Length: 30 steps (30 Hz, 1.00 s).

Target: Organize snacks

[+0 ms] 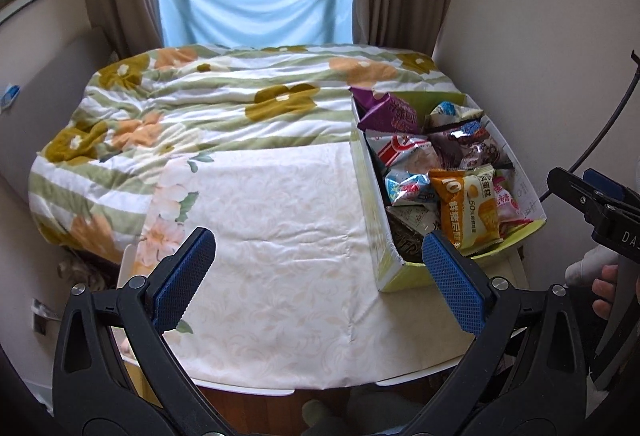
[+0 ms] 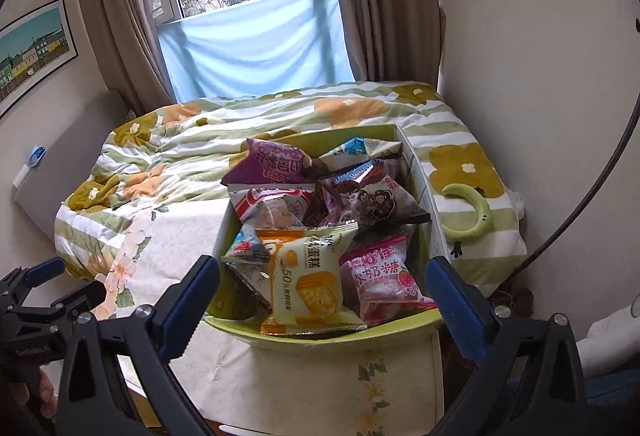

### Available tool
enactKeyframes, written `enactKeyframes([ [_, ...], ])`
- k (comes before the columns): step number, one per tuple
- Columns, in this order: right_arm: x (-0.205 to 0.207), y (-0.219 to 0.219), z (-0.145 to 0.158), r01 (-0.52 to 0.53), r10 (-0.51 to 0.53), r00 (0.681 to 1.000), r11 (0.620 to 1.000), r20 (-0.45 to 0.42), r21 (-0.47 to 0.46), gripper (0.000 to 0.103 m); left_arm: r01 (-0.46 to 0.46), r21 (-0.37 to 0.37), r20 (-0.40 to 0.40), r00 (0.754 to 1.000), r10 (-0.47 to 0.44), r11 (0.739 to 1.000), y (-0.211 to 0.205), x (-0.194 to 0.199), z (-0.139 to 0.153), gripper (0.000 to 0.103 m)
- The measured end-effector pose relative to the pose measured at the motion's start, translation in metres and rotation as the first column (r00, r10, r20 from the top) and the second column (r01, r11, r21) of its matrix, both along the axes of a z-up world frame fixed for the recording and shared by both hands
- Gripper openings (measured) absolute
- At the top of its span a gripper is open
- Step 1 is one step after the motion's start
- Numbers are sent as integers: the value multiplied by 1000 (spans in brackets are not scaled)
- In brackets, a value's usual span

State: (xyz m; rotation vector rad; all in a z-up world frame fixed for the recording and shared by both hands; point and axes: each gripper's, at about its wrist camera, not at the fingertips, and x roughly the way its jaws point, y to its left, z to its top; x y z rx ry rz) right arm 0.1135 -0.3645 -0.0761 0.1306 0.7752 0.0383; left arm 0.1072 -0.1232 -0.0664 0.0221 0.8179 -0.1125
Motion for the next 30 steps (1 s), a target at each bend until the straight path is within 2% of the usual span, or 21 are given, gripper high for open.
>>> enactKeyframes([
  [5, -33, 25, 37, 26, -24, 995, 999, 93, -24, 102, -32, 30, 143, 989, 27, 999, 22, -34, 43, 103],
  [10, -63, 47, 60, 29, -22, 988, 999, 154, -45, 102, -66, 56, 211, 976, 52, 996, 40, -58, 63, 103],
  [19, -95, 70, 66, 39, -23, 980, 996, 196, -79, 102, -51, 36, 251, 967, 41, 998, 52, -87, 73, 103],
  [30, -99, 72, 65, 53, -32, 980, 994, 197, -99, 102, -35, 15, 248, 968, 30, 999, 52, -92, 73, 103],
])
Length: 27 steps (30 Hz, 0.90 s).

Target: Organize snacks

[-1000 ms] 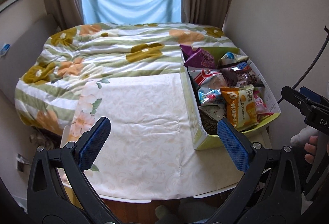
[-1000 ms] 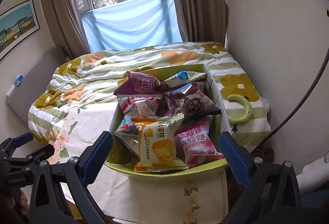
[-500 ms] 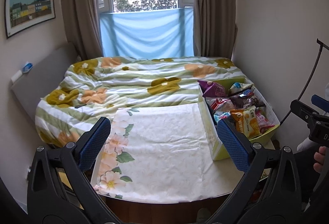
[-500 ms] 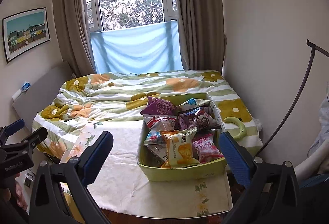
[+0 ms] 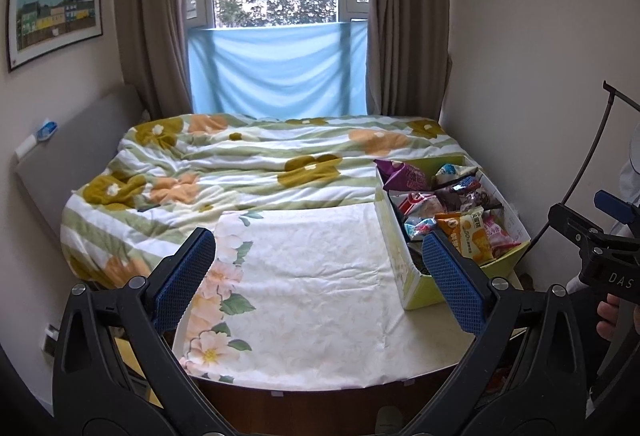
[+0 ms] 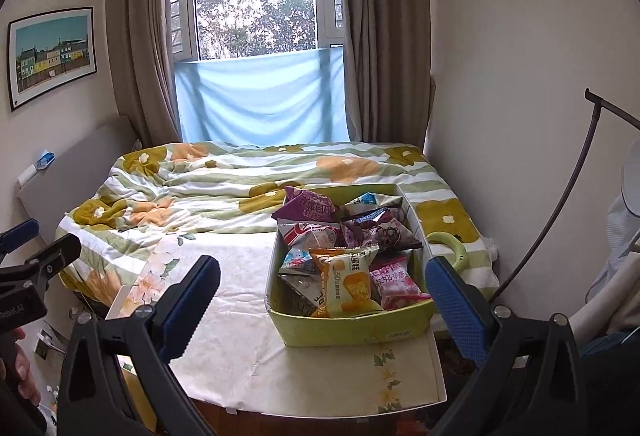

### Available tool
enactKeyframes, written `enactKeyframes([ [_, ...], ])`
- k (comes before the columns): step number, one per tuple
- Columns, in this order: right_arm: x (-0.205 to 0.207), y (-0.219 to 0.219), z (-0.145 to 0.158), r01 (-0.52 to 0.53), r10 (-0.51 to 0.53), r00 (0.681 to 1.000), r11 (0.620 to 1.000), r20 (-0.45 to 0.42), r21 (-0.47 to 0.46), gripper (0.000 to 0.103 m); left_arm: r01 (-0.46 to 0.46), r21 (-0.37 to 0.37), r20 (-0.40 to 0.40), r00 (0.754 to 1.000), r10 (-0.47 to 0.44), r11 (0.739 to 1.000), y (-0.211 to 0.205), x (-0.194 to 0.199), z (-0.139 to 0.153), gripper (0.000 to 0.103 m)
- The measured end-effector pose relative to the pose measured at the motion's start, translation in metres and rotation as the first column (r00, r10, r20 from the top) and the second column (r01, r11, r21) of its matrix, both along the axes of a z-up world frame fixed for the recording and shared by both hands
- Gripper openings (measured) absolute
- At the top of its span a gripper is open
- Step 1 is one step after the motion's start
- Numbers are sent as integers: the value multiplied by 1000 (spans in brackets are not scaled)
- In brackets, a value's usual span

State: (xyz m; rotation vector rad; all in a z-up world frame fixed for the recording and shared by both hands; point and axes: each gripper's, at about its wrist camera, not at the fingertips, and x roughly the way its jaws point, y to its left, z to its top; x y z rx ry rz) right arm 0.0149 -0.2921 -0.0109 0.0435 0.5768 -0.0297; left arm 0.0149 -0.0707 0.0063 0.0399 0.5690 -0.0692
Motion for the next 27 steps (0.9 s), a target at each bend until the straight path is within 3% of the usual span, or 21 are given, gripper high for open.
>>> enactKeyframes([
  [27, 2, -4, -2, 4, -4, 1000, 1000, -7, -1, 102, -1, -10, -6, 1000, 1, 1000, -3, 6, -5, 103],
])
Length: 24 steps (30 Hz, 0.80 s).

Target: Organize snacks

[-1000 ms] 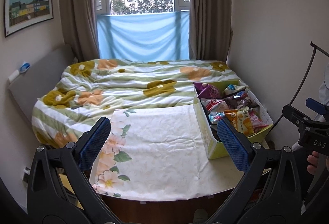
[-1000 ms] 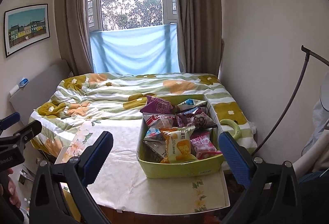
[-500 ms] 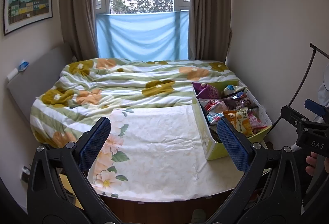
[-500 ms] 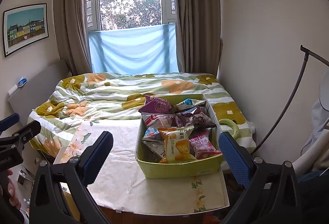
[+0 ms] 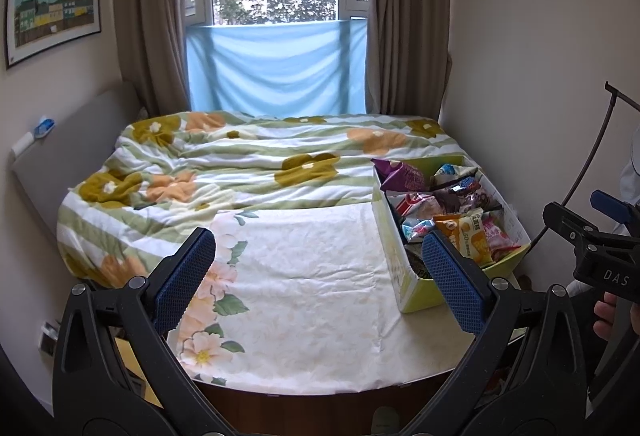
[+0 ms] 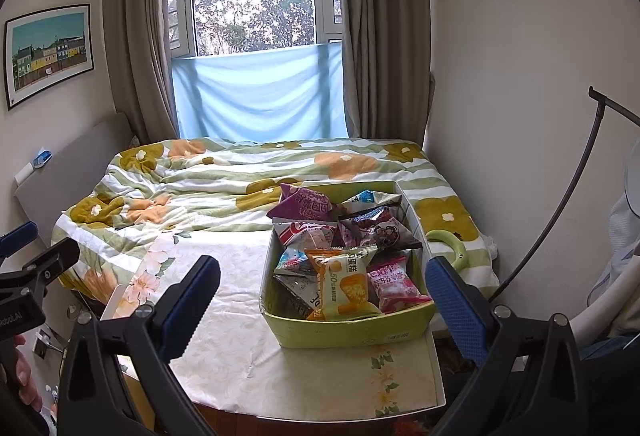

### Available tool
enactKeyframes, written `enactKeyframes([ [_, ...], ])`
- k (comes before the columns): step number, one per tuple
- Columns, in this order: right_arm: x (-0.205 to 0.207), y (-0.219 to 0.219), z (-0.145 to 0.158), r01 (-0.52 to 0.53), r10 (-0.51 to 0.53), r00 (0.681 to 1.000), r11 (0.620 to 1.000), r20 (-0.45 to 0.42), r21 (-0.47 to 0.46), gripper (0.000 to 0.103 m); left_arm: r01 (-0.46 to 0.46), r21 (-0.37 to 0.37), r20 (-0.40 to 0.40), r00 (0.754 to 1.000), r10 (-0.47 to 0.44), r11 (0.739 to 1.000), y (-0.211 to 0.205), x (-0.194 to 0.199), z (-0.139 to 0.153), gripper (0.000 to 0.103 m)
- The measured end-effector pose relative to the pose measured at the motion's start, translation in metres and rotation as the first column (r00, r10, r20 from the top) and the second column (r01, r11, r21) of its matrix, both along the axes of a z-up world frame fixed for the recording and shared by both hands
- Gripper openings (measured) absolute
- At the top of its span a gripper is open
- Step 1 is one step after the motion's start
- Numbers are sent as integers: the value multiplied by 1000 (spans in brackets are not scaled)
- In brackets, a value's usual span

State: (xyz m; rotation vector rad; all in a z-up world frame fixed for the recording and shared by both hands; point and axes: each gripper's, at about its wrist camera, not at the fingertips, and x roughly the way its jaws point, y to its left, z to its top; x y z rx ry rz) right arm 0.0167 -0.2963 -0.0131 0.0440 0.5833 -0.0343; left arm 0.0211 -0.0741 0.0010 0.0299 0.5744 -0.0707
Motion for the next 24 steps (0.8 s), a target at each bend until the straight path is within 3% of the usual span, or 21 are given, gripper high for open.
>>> enactKeyframes([
  [24, 5, 1, -4, -5, 5, 1000, 1000, -1, -2, 102, -33, 21, 32, 999, 32, 999, -7, -2, -1, 103],
])
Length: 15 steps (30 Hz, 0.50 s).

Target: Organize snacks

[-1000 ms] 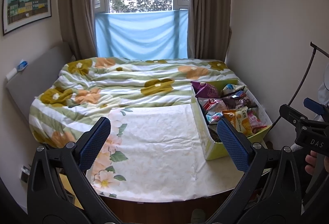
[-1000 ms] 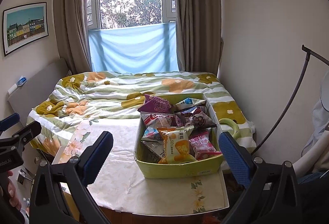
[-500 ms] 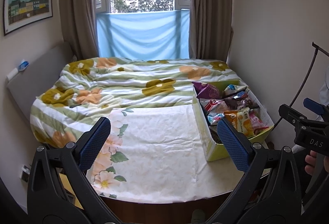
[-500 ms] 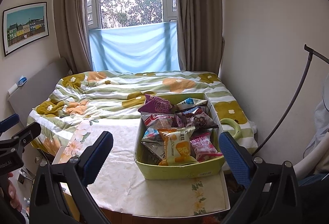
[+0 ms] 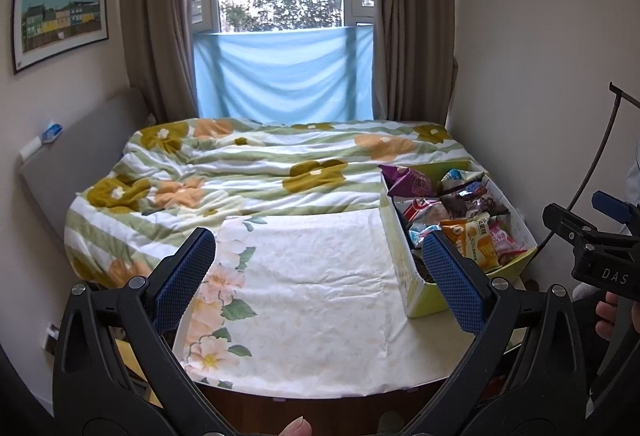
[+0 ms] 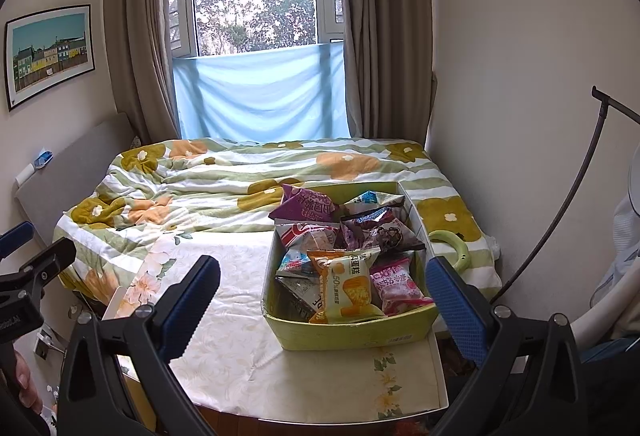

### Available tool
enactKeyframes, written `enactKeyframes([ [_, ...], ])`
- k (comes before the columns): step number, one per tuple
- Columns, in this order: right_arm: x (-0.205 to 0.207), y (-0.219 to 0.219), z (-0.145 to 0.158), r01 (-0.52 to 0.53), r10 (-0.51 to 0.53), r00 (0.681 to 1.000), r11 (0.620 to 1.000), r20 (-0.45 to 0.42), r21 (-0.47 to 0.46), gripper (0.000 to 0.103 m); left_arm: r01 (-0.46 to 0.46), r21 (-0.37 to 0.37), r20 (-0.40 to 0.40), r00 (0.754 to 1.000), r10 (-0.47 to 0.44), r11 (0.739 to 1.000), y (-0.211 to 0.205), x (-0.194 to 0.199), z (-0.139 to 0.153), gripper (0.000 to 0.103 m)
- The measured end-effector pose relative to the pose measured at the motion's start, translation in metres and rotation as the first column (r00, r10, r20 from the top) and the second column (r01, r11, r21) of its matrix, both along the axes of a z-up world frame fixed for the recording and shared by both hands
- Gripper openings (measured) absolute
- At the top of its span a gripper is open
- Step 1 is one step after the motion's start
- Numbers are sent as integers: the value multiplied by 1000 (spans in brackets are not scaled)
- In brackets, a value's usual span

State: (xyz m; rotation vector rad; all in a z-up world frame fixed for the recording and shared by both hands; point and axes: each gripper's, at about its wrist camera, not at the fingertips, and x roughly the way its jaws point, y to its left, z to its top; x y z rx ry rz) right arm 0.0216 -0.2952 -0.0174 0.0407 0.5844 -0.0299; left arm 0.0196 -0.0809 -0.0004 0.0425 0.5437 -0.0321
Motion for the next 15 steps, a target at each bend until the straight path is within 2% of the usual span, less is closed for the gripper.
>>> enactKeyframes([
  [6, 0, 0, 0, 1, -1, 1000, 1000, 0, 1, 102, -14, 2, 6, 1000, 14, 1000, 0, -4, 2, 103],
  [15, 3, 7, -4, 20, -20, 1000, 1000, -15, 5, 102, 26, -11, 0, 1000, -26, 1000, -3, 0, 1, 103],
])
